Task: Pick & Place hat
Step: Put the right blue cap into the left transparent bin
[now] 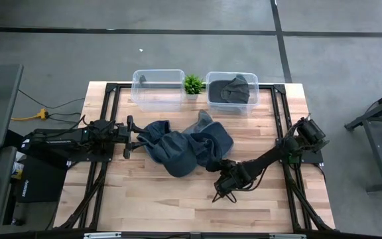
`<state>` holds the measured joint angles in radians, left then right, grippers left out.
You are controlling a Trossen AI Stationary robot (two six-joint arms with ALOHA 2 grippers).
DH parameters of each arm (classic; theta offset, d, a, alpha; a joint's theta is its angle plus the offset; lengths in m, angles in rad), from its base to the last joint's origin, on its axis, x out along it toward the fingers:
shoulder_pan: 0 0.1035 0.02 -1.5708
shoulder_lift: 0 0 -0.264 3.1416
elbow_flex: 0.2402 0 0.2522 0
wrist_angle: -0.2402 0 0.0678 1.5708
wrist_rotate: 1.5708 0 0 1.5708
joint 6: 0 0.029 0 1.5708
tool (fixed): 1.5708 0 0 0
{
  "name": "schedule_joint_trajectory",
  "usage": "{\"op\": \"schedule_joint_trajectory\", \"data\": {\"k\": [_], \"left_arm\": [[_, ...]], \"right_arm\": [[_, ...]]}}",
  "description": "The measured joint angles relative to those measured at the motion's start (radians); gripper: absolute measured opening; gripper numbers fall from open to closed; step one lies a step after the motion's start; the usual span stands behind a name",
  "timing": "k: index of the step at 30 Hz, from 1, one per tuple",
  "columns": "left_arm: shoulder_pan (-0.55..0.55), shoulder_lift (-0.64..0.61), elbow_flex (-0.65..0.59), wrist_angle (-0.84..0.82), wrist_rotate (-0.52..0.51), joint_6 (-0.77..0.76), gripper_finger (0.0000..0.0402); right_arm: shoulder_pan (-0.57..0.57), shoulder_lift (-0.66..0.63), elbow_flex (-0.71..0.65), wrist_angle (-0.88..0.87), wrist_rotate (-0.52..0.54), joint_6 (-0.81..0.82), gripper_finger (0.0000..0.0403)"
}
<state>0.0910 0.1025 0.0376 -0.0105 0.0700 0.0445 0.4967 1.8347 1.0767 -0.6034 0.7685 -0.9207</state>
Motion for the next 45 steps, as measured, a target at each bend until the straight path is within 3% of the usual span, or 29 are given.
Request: {"op": "schedule_joint_trajectory", "data": {"k": [7,12,25,45], "left_arm": [[0.000,0.000,0.000,0.000,0.000,0.000,0.0221],[0.000,0.000,0.000,0.000,0.000,0.000,0.0221],[0.000,0.000,0.000,0.000,0.000,0.000,0.0221],[0.000,0.000,0.000,0.000,0.000,0.000,0.0221]], "right_arm": [[-0.035,0.000,0.000,-0.054,0.000,0.053,0.0213],[-0.039,0.000,0.000,-0.076,0.035,0.127,0.0184],[-0.038,0.000,0.000,-0.088,0.053,0.226,0.0014],[-0.024,-0.007,0.001,-0.095,0.096,0.365,0.0008]]}}
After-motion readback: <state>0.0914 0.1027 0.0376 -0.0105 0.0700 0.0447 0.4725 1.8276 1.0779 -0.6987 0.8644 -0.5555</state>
